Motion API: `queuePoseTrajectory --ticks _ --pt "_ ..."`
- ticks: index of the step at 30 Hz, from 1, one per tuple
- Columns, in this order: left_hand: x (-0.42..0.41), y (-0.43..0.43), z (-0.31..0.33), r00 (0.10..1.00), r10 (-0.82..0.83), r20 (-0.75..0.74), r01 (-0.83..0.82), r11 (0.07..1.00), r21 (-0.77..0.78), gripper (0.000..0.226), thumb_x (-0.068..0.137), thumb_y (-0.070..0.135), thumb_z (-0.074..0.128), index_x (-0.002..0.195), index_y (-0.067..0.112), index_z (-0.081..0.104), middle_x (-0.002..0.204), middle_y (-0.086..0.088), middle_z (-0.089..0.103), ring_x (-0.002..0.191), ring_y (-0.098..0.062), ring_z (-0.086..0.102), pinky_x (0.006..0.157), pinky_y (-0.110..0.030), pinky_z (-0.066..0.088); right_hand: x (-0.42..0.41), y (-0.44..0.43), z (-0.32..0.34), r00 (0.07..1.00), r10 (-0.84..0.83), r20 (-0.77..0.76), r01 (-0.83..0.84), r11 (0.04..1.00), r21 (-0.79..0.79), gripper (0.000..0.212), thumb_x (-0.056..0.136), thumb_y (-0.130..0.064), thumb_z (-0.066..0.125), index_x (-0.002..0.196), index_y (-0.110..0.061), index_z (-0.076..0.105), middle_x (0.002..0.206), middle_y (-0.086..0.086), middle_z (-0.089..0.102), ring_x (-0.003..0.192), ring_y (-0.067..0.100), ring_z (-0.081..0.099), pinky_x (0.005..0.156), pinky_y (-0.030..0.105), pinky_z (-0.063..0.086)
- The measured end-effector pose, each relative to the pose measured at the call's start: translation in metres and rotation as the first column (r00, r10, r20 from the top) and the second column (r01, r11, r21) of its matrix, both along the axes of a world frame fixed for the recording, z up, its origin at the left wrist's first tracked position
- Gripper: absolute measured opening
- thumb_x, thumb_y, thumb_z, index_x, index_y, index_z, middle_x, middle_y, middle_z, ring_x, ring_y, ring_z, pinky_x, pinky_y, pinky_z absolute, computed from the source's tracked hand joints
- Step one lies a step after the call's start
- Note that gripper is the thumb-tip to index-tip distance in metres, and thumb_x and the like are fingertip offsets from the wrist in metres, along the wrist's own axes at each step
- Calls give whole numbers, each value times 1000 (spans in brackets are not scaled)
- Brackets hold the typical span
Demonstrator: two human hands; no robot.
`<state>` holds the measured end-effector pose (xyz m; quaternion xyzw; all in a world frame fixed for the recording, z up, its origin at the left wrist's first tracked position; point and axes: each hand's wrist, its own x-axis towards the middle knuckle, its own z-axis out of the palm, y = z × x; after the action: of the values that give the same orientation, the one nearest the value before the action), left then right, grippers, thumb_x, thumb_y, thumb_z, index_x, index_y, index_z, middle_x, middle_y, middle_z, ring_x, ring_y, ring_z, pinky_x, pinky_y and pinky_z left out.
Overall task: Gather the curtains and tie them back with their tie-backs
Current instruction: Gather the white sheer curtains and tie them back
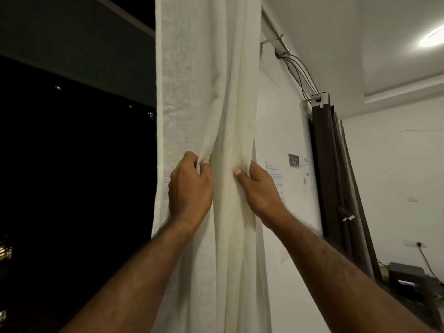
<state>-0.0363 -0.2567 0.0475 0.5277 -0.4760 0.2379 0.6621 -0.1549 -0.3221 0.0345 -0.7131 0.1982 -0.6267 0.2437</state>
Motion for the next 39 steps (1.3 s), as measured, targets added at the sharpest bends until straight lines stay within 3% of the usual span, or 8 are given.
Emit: queuePoseTrajectory --ticks 3,7,12,20,25,28,34,39 --pt "-16 9 -9 998 -53 43 56 997 -60 8 97 19 49 104 20 44 87 10 57 71 -10 56 62 -28 45 -7 2 1 1000 4 -4 -4 1000 -29 23 105 -23 48 120 -13 63 110 -3 70 96 3 65 80 22 54" --pt "-21 11 -12 952 103 289 -81 993 -85 30 93 4 47 117 21 47 123 3 49 75 -18 58 62 -36 54 -7 6 1 995 81 60 -80 997 -15 39 104 -31 51 101 7 59 97 21 68 85 38 63 80 49 56" --pt "-16 8 -11 977 -8 212 -24 988 150 39 87 56 62 105 22 63 108 12 55 94 -7 55 74 -24 43 -13 5 1 986 142 87 -144 989 17 42 104 -34 51 92 4 63 89 20 70 80 27 66 78 48 56" --pt "-19 17 -10 984 27 175 -20 999 -43 16 90 27 66 79 16 62 82 7 59 77 -14 56 71 -27 45 -15 -2 -1 994 -112 2 112 993 -39 43 105 -28 49 64 -19 45 64 -5 51 58 9 47 58 23 36" --pt "-32 7 -15 943 1 334 -36 995 98 16 93 29 61 94 17 71 88 9 50 79 -10 54 73 -30 51 -8 5 2 994 87 70 -84 995 -46 58 103 -48 46 83 6 58 81 24 61 69 17 55 67 42 49" --pt "-36 9 -16 943 -96 318 60 991 119 15 89 27 64 99 21 74 85 12 52 79 -7 56 72 -26 50 -12 7 6 994 109 31 -108 994 -27 46 98 -51 54 83 -9 66 79 5 70 73 11 67 65 24 53" --pt "-24 18 -19 968 -228 103 220 972 84 50 88 9 63 119 38 37 98 12 64 84 -5 66 72 -25 57 -21 -1 8 999 47 10 -48 997 56 18 102 -27 50 105 -16 64 105 0 71 100 21 69 91 44 58" --pt "-37 19 -23 952 -151 268 113 982 151 36 91 10 56 122 28 49 104 10 65 92 -11 65 79 -31 57 -9 16 7 979 200 35 -199 980 -24 23 104 -29 48 99 -20 69 95 -5 72 89 8 69 87 34 58"
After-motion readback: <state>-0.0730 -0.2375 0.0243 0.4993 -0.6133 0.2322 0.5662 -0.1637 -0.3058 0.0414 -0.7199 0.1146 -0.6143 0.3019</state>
